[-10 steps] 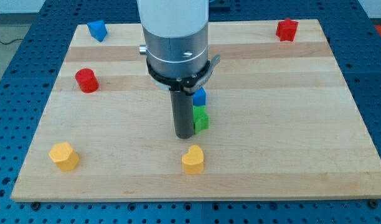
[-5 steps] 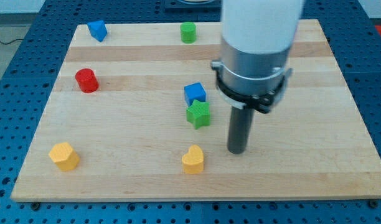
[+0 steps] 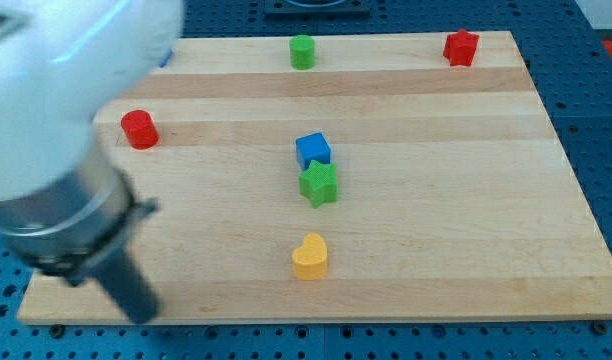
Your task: Push the yellow hexagon into the green star
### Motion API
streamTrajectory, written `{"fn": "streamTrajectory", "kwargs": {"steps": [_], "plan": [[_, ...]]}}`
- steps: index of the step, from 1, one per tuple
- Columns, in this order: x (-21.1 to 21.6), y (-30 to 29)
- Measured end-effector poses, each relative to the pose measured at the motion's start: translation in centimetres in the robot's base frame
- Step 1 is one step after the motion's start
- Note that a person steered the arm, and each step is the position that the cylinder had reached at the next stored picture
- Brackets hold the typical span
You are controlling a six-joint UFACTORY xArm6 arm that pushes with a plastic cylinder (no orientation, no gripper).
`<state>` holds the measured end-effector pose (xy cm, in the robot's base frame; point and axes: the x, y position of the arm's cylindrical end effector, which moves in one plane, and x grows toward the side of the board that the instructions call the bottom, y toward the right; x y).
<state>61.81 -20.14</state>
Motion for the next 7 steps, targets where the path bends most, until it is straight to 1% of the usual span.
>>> {"fn": "streamTrajectory", "kwargs": {"steps": [1, 2, 3, 4, 5, 6, 7], "plan": [[-3.2, -5.2], [-4.9, -3.5], [-4.8, 4.4], [-4.8, 8.0], [-3.7, -0.1], [-4.2, -8.2], [-8.7, -9.2]]}}
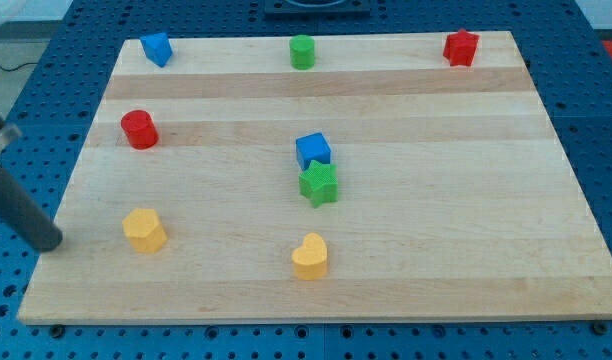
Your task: Push the yellow hexagon into the green star
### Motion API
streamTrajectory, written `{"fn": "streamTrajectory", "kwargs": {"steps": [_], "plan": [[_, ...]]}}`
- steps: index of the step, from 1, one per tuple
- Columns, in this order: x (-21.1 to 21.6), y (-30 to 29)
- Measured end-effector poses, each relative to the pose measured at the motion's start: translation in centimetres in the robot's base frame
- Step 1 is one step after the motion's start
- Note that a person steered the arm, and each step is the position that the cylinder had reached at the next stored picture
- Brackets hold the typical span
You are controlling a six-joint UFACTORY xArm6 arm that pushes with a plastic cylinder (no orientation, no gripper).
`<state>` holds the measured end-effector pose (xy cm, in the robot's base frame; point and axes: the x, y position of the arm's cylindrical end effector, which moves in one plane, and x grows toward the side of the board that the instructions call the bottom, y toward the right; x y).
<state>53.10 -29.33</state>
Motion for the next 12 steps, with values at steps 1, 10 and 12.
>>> {"fn": "streamTrajectory", "kwargs": {"steps": [1, 10, 12], "plan": [[-1.0, 5.6], [2.0, 11.2], [0.8, 19.2]]}}
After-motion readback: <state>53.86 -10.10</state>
